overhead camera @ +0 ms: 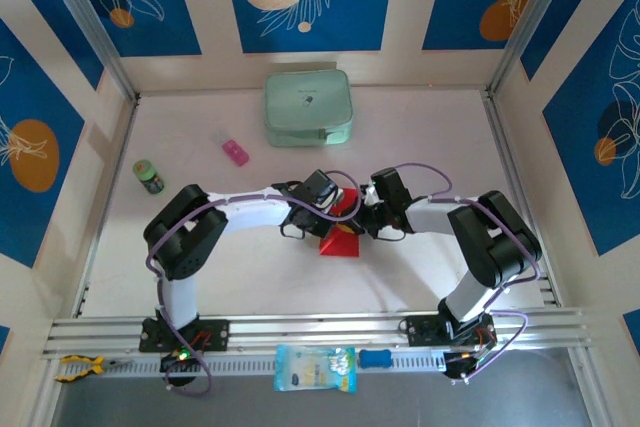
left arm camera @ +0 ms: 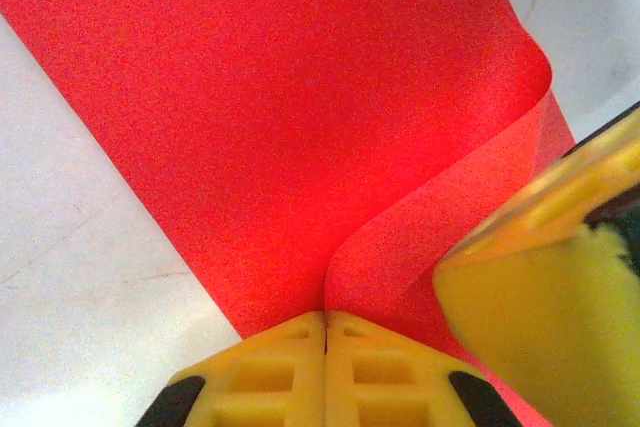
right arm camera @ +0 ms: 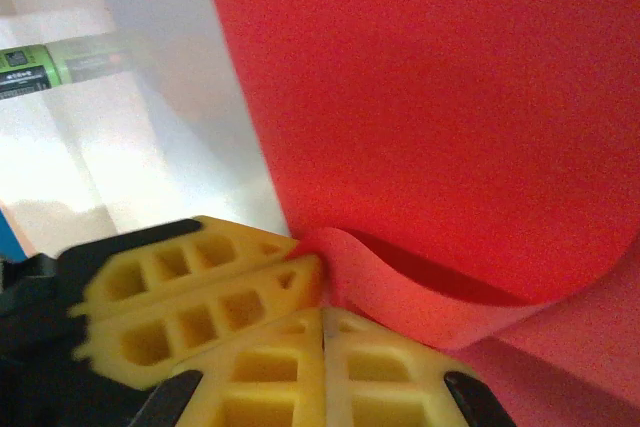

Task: Fold a paper plane with a square sheet of paper (pick it up from the middle)
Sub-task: Fold the triangle a second time at the center of the table.

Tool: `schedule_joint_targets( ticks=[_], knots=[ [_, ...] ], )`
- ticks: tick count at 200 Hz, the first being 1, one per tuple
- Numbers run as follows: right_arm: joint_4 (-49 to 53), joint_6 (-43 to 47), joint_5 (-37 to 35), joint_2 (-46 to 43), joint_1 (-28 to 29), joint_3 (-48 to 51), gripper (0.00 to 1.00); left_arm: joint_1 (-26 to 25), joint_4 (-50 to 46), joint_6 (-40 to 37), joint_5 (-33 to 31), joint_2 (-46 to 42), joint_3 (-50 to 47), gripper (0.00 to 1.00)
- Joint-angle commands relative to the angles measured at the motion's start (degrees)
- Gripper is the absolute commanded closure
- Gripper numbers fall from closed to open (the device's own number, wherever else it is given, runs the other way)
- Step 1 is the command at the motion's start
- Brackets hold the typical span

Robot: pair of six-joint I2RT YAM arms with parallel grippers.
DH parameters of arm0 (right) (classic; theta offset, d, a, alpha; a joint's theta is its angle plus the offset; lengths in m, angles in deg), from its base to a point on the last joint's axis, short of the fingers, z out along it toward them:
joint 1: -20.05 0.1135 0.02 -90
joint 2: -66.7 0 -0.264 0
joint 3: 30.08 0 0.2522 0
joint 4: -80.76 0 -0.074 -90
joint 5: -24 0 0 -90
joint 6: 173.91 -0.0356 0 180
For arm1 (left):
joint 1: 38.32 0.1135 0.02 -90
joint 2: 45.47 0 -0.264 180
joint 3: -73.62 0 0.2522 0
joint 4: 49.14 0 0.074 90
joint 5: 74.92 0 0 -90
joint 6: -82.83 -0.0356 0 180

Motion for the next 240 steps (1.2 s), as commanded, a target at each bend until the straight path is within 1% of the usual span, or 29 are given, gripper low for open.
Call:
schedule_joint_targets(
  ticks=[1,37,83,106,128,144,175,211,240],
  knots=[
    [-0.1,0.8,-0.9,1.7,-0.8,3.5,1.00,0.6,-1.7,-0.7,1.4,1.9,-0.9,0.99],
    [-1.3,0.6,-0.8,0.8,-1.5,5.3,1.00,0.5,-2.0,-0.8,1.7,2.2,-1.1,0.99],
    [3.7,2.9,-1.4,-3.7,-2.1,0.1,1.00,0.5,-2.6,-1.1,1.7,2.4,-0.9,0.99],
    [5.0,4.0,-1.9,-2.2,-2.5,-2.3,1.00,0.5,-2.6,-1.0,1.9,2.5,-0.8,0.99],
    [5.6,4.8,-3.5,-0.3,-2.7,-2.4,1.00,0.6,-2.6,-1.0,2.0,2.5,-0.7,0.99],
    [7.2,6.0,-6.7,1.1,-2.5,-1.4,1.00,0.6,-2.5,-1.0,2.0,2.6,-0.8,0.99],
    [4.7,6.2,-8.2,1.4,-3.7,2.5,1.00,0.5,-2.2,-1.1,2.1,2.6,-1.3,0.99],
    [6.6,7.2,-6.1,-1.3,-5.3,0.6,0.98,0.5,-2.1,-0.9,2.6,2.7,-1.8,0.99],
    [5.6,7.5,-3.7,-2.8,-6.6,-0.8,0.97,0.5,-2.3,-1.0,2.6,2.7,-1.6,0.99]
  ],
)
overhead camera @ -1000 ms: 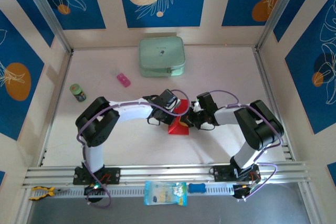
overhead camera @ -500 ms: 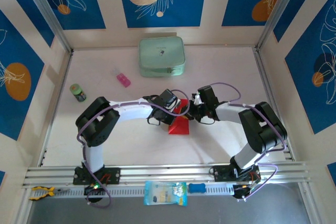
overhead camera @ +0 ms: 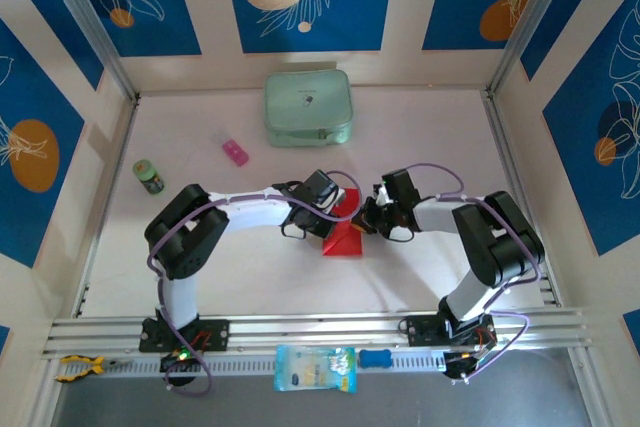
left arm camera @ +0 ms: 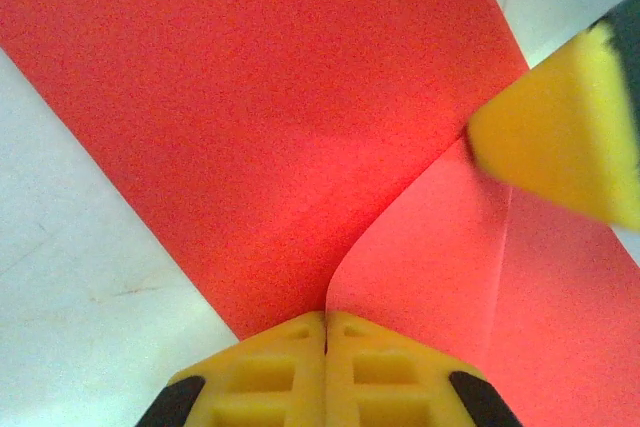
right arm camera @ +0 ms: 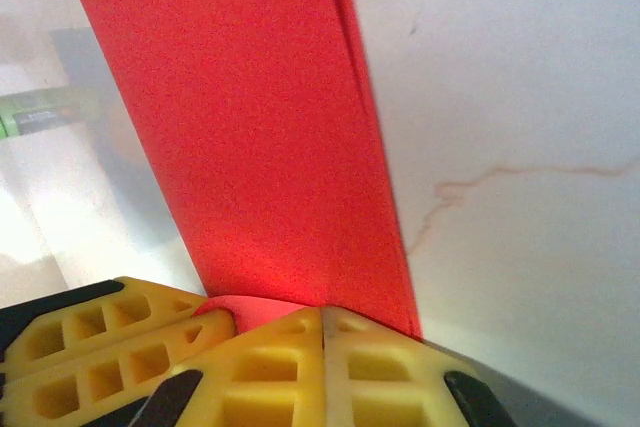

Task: Fold a paper plane with a square sheet of paper (pick it up from the middle)
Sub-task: Fold the triangle a second time at the center of the table.

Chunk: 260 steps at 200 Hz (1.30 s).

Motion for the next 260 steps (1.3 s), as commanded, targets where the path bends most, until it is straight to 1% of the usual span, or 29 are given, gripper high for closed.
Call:
schedule_joint_targets(
  ticks=[1,25,56,81,108,128,150,176,198,260],
  knots=[
    [1.7,1.5,1.1,-1.8,-1.3,-1.3,0.97,0.6,-3.4,-0.9,0.9,2.3,-1.5,0.99],
    [2.5,2.4,-0.6,0.9,-1.5,-1.6,0.97,0.6,-3.5,-0.9,0.9,2.4,-1.5,0.99],
    [0.6,0.2,-2.6,3.3,-2.4,1.4,0.98,0.6,-3.6,-0.9,0.9,2.5,-1.8,0.99],
    [-0.1,-0.1,-2.9,1.1,-3.5,2.1,0.97,0.6,-3.7,-0.9,0.8,2.5,-1.9,0.99],
    [-3.8,0.6,1.5,-3.6,-4.0,1.5,0.96,0.6,-4.1,-0.7,0.5,2.6,-1.5,0.99],
    [-2.4,0.8,3.7,-4.7,-2.5,-0.8,0.96,0.6,-3.8,-0.5,0.8,2.4,-1.8,0.99],
    [0.8,-1.0,0.0,-4.7,1.0,-1.7,0.96,0.6,-4.1,-0.5,0.4,2.4,-1.7,0.99],
    [-0.3,-4.1,-1.2,-3.5,3.3,-0.7,0.97,0.6,-3.9,-0.5,0.5,2.5,-1.8,0.99],
    [-0.8,-5.0,-1.7,-4.0,5.0,0.4,0.98,0.6,-3.9,-0.5,0.7,2.5,-1.8,0.99],
    [-6.1,-6.0,0.3,-1.6,5.8,4.8,0.98,0.6,-3.5,-0.3,1.3,2.9,-1.5,0.99]
  ],
)
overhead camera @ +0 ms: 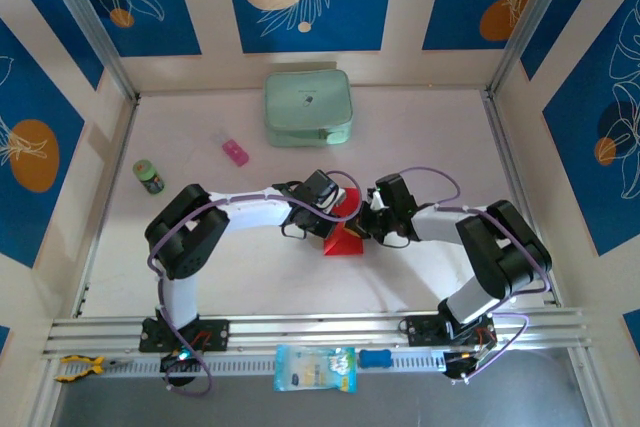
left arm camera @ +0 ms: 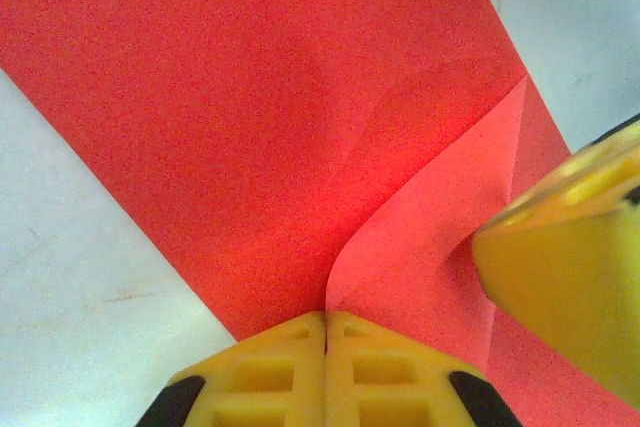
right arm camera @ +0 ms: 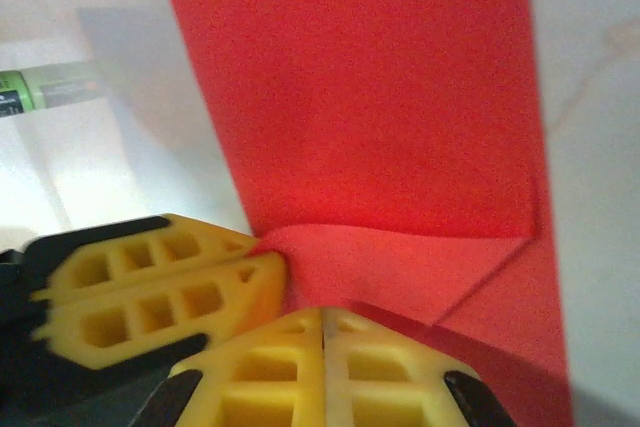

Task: Fold a paper plane with a square sheet of paper (pick it up from the middle)
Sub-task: Fold the triangle a second time at the center of the table.

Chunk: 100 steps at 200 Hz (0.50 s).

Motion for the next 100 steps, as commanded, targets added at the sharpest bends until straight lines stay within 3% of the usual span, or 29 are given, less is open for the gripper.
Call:
schedule_joint_targets(
  ticks=[1,52,100],
  knots=[
    [-2.0,-0.7,1.0,1.5,0.6,1.3,0.98,0.6,-4.1,-0.3,0.9,2.7,-1.5,0.99],
    [1.8,0.5,0.5,-0.6,0.1,0.4,0.98,0.5,-4.0,-0.3,0.5,2.3,-1.7,0.99],
    [-1.8,-0.8,2.4,-1.1,1.6,-0.2,0.98,0.6,-4.3,-0.7,0.5,2.3,-1.1,0.98]
  ],
)
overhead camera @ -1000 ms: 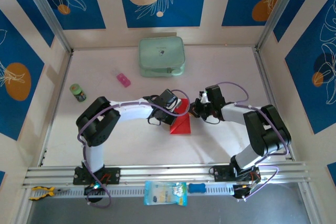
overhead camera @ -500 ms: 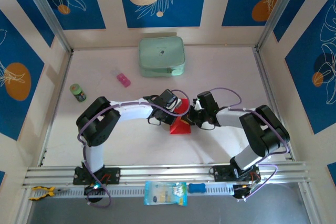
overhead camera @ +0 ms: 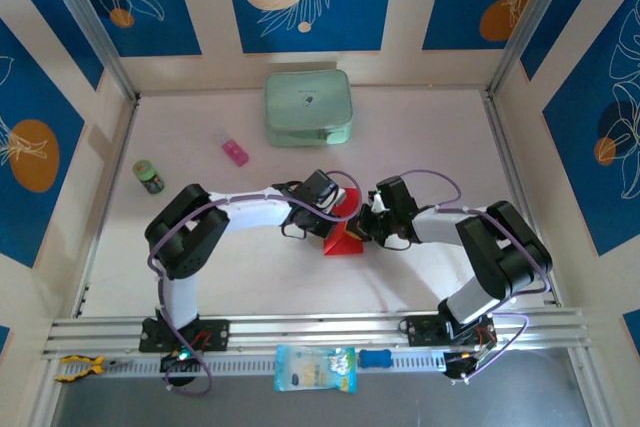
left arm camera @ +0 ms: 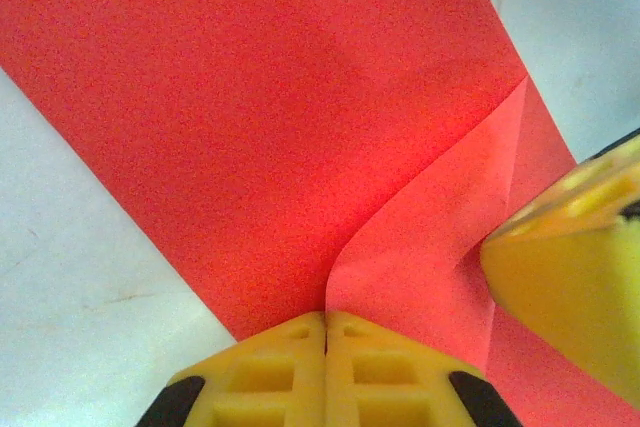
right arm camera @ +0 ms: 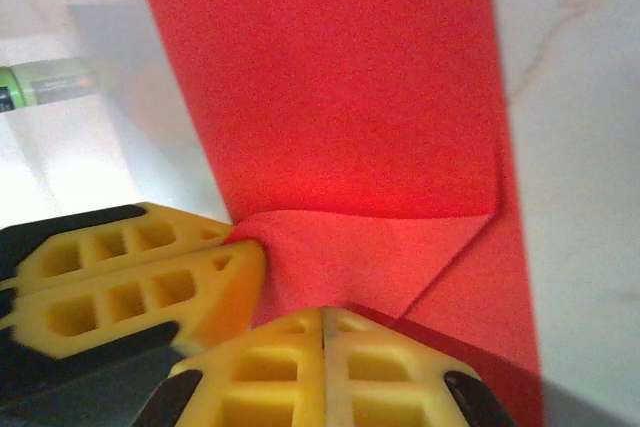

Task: Fold a paper plane with a square sheet of paper (pick it up from the middle)
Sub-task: Fold the triangle a second time at the center of the table.

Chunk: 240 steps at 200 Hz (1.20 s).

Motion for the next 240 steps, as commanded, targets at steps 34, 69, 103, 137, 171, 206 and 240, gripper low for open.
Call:
schedule_joint_targets(
  ticks=[34,69,103,137,171,206,240],
  knots=[
    [-2.5,-2.0,2.5,3.3,2.0,-0.9,0.98,0.5,-4.3,-0.8,0.6,2.4,-1.0,0.99],
    [-0.9,-3.2,0.3,3.0,1.8,1.8,0.99,0.5,-4.6,-0.9,0.2,2.1,-1.2,0.99],
    [-0.2,-1.5,1.3,0.6,1.4,0.4,0.99,0.5,-3.8,-0.5,0.2,2.0,-1.7,0.99],
    [-1.3,-1.6,2.0,0.8,0.6,-1.1,0.99,0.5,-4.1,-0.6,0.0,2.0,-1.5,0.99],
    [-1.1,-1.8,1.5,2.6,-0.3,-1.5,0.99,0.5,-4.4,-0.8,-0.1,2.1,-1.6,0.99],
    [-0.3,-1.2,1.1,4.7,-0.4,-0.9,0.99,0.5,-4.4,-0.7,-0.1,2.1,-1.4,0.99],
    [1.8,-0.4,-1.2,5.0,-0.4,1.3,1.00,0.6,-4.4,-0.5,-0.1,1.6,-1.6,0.98]
  ],
)
